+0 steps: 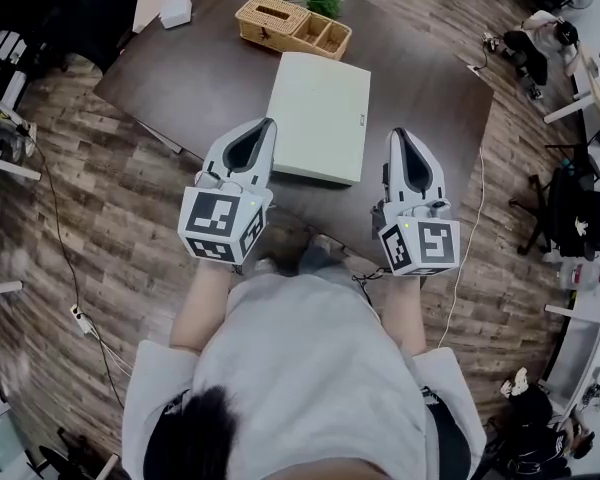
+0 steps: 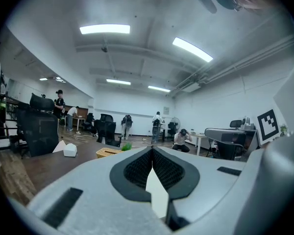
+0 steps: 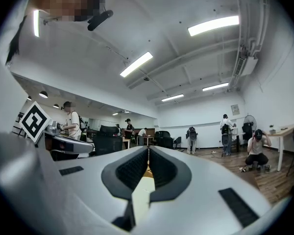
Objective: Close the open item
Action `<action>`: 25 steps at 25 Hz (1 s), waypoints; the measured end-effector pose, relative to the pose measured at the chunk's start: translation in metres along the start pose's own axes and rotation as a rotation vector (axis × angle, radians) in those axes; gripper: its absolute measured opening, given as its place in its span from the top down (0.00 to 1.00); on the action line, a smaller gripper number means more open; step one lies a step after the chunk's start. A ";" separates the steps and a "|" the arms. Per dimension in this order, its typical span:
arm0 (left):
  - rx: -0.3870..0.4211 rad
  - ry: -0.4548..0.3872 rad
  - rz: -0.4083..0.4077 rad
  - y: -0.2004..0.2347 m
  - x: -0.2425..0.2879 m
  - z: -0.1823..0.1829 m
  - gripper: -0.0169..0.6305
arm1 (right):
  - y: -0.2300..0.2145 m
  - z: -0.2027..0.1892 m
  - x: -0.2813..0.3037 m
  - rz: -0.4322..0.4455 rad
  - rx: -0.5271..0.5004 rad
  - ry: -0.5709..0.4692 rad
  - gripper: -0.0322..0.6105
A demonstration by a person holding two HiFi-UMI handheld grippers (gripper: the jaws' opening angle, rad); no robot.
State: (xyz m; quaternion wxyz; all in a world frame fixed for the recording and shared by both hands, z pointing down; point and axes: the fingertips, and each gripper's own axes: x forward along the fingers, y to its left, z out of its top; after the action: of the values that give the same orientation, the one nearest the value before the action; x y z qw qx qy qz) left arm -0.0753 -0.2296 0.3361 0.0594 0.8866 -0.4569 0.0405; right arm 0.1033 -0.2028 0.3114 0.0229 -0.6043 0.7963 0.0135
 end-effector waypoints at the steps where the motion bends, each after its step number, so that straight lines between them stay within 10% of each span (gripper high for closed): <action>1: 0.001 -0.009 0.005 0.003 -0.004 0.003 0.96 | 0.003 0.001 -0.001 -0.003 -0.001 -0.001 0.93; 25: 0.088 -0.126 0.082 0.032 -0.069 0.024 0.96 | 0.049 0.015 -0.034 -0.067 -0.041 -0.029 0.93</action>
State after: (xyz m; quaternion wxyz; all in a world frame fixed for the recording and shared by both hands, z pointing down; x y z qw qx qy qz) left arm -0.1413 -0.1962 0.3059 -0.0104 0.8696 -0.4936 0.0070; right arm 0.0656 -0.1564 0.2978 0.0224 -0.6308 0.7747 0.0376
